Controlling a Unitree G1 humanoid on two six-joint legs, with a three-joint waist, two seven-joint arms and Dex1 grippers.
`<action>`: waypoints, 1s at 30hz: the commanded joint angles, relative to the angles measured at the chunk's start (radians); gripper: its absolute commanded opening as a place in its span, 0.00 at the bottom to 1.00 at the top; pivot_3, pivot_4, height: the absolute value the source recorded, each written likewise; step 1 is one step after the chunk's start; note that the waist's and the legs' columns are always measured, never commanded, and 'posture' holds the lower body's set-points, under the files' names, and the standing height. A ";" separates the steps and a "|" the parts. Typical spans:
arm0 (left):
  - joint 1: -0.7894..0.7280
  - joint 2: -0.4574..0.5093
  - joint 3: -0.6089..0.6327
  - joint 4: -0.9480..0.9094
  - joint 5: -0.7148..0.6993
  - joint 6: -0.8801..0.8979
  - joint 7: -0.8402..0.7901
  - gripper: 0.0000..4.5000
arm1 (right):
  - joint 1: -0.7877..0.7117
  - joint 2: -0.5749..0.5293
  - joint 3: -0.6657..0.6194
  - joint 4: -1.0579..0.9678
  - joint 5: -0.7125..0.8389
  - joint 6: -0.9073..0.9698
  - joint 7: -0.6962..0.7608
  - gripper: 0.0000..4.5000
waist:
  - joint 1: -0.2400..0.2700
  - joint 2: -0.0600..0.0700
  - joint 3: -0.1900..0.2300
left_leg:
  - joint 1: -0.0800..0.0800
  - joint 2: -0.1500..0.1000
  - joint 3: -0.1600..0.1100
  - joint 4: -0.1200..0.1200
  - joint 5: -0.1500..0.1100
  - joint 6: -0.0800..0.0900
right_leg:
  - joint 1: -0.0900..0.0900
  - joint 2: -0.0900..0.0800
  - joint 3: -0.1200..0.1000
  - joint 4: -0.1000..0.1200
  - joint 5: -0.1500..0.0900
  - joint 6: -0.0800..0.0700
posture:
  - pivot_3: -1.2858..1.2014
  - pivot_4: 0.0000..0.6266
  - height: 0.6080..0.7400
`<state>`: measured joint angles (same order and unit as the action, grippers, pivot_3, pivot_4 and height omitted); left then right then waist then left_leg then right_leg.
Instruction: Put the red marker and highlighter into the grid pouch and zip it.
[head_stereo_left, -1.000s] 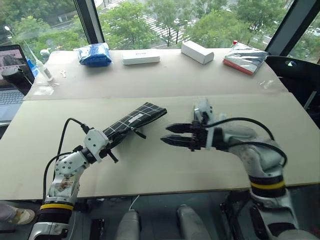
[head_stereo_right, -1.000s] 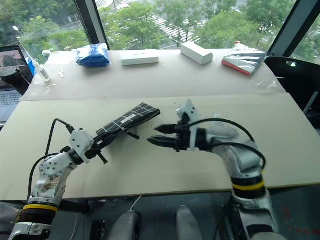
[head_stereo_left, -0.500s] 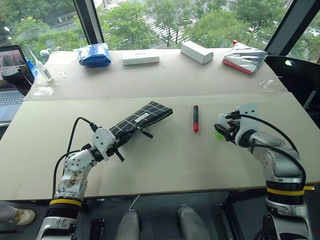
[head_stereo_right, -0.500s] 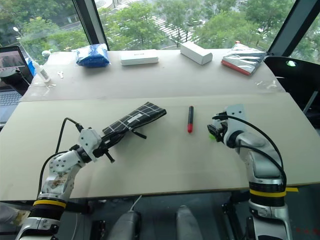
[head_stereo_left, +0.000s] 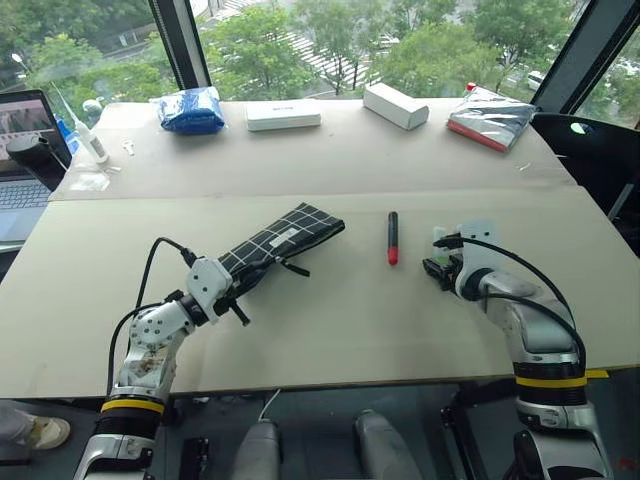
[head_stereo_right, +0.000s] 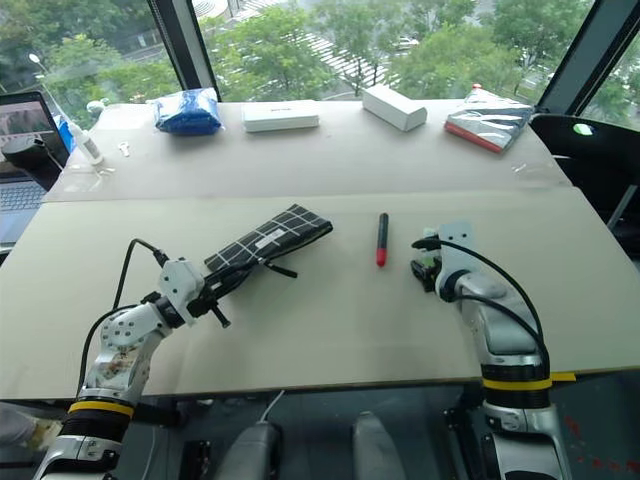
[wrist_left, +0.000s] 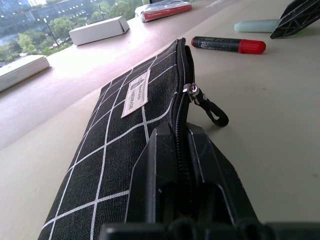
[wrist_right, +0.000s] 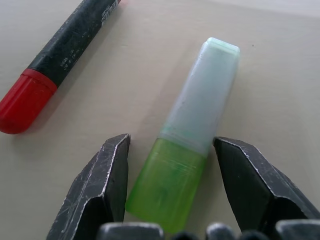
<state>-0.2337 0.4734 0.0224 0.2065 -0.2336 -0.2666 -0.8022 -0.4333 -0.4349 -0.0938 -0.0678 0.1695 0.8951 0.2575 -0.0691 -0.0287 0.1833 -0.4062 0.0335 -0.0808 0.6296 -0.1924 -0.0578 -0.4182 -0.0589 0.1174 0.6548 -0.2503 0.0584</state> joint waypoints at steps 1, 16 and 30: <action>0.005 0.003 0.024 -0.051 -0.012 -0.020 0.008 0.00 | 0.003 0.008 0.001 0.043 -0.025 -0.039 -0.019 0.50 | 0.000 -0.001 -0.001 | 0.000 0.000 0.000 0.000 0.000 0.000 | 0.000 0.000 0.000 0.000 0.000 0.000 | 0.52 0.24 1.00; 0.008 0.015 0.032 -0.083 -0.036 0.001 -0.024 0.00 | -0.139 -0.085 0.053 0.038 -0.057 -0.490 0.171 0.24 | -0.002 -0.001 -0.001 | -0.001 0.000 0.001 0.000 0.000 0.000 | -0.002 0.000 0.001 0.000 0.000 0.000 | 0.52 0.24 1.00; 0.007 0.008 0.024 -0.082 -0.034 0.002 -0.040 0.00 | -0.173 -0.204 0.366 0.074 -0.241 -0.863 0.535 0.24 | 0.003 -0.001 -0.001 | -0.002 0.000 0.000 -0.001 0.000 0.000 | 0.000 0.000 0.000 -0.006 0.001 0.000 | 0.52 0.24 1.00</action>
<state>-0.2229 0.4790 0.0368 0.1634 -0.2571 -0.2566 -0.8421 -0.5692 -0.6506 0.2922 0.0159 -0.0638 0.0542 0.8045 -0.0662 -0.0299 0.1826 -0.4082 0.0336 -0.0804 0.6287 -0.1925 -0.0578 -0.4185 -0.0592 0.1171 0.6493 -0.2489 0.0581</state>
